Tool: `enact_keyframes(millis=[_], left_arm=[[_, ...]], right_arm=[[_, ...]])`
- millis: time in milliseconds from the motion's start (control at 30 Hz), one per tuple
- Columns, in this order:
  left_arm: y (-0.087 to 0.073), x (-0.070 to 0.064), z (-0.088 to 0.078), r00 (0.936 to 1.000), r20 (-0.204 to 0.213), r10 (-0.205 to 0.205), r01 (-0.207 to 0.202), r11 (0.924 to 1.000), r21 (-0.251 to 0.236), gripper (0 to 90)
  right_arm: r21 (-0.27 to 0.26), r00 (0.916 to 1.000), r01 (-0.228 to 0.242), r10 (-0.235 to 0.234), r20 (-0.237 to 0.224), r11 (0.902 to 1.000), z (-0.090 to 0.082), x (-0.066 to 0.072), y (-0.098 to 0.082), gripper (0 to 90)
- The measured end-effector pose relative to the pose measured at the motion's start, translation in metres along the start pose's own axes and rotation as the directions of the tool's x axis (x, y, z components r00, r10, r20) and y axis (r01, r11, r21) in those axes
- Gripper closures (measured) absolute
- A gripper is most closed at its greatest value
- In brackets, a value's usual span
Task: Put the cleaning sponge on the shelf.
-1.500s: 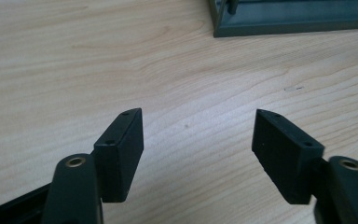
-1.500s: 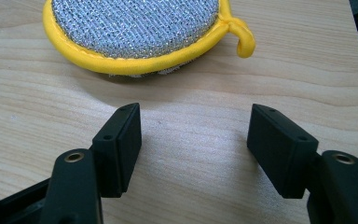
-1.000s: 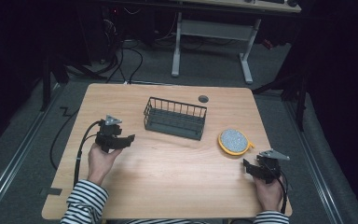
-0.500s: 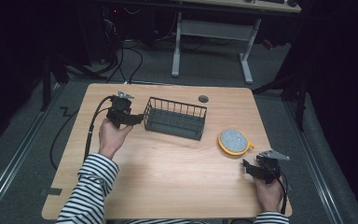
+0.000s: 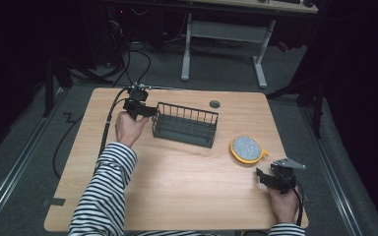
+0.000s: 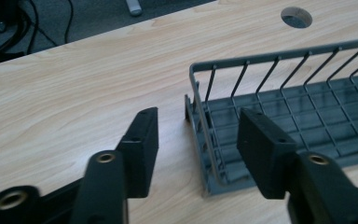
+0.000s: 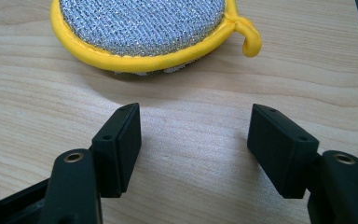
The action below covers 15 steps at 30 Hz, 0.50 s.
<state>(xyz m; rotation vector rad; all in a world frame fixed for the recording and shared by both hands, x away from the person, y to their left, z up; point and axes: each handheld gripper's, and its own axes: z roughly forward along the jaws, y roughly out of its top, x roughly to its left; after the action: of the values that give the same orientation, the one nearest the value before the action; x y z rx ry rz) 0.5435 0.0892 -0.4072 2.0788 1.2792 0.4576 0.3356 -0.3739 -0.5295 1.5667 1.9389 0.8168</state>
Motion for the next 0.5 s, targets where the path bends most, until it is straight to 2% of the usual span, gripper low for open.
enact_keyframes(millis=[33,100,300,367,500], left_arm=[[0.002,0.0,0.008,0.9999,0.0,-0.012,0.012,0.9995,0.028,52.6],[0.003,-0.002,0.016,0.9998,-0.021,0.001,0.0,0.9983,0.059,53.2],[0.008,-0.01,0.027,0.9994,-0.033,0.01,-0.007,0.9978,0.066,56.2],[0.007,-0.008,0.034,0.9989,-0.043,-0.018,0.022,0.9967,0.079,59.0],[0.005,-0.007,0.04,0.9986,-0.052,-0.013,0.018,0.995,0.099,63.0]], right_arm=[[0.0,1.0,0.0,0.0,0.0,1.0,0.0,0.0,0.0,35.2],[0.0,1.0,0.0,0.0,0.001,1.0,0.0,0.001,0.0,35.2],[0.0,1.0,0.001,-0.001,-0.001,1.0,0.0,0.001,0.0,35.0],[0.0,1.0,0.002,-0.002,-0.001,1.0,0.0,0.001,0.0,35.1],[0.001,1.0,0.003,-0.003,-0.001,1.0,-0.001,0.001,0.0,35.1]])
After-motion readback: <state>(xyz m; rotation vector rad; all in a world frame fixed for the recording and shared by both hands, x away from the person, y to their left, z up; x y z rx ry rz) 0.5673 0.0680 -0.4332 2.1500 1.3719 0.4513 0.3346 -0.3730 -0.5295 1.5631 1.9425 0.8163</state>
